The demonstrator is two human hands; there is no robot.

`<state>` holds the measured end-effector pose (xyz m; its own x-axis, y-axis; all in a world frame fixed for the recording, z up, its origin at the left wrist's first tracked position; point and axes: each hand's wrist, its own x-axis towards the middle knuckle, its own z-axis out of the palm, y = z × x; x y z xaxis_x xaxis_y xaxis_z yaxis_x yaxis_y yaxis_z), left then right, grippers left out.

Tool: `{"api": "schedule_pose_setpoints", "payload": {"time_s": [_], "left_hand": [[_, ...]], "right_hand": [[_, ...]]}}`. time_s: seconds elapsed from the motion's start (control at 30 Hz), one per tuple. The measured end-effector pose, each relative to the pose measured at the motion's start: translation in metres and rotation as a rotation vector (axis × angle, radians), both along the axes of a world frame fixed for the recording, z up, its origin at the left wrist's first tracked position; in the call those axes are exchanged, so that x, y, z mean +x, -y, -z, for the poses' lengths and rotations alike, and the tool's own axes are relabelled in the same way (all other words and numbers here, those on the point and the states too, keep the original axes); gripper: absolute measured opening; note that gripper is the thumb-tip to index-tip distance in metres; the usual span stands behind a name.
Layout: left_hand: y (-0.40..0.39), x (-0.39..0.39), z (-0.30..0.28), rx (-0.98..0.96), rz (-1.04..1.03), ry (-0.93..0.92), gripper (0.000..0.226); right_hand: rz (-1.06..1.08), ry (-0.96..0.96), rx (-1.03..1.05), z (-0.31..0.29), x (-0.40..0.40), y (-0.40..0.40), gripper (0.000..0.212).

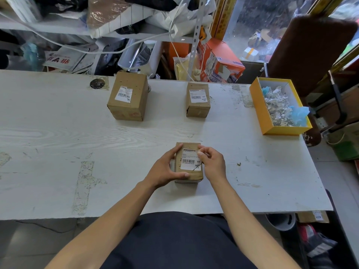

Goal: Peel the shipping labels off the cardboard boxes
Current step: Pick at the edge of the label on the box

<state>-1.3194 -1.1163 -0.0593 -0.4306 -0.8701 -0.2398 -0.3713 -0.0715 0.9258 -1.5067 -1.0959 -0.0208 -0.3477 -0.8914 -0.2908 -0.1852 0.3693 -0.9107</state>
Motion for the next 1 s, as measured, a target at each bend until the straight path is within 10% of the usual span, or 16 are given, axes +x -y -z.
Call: {"api": "schedule_pose_setpoints", "payload": {"time_s": [1.0], "left_hand": [[0.0001,0.0002,0.0006,0.004,0.007,0.016,0.103]], "right_hand": [[0.020,0.085,0.028,-0.0014,-0.0044,0.0031,0.015]]}}
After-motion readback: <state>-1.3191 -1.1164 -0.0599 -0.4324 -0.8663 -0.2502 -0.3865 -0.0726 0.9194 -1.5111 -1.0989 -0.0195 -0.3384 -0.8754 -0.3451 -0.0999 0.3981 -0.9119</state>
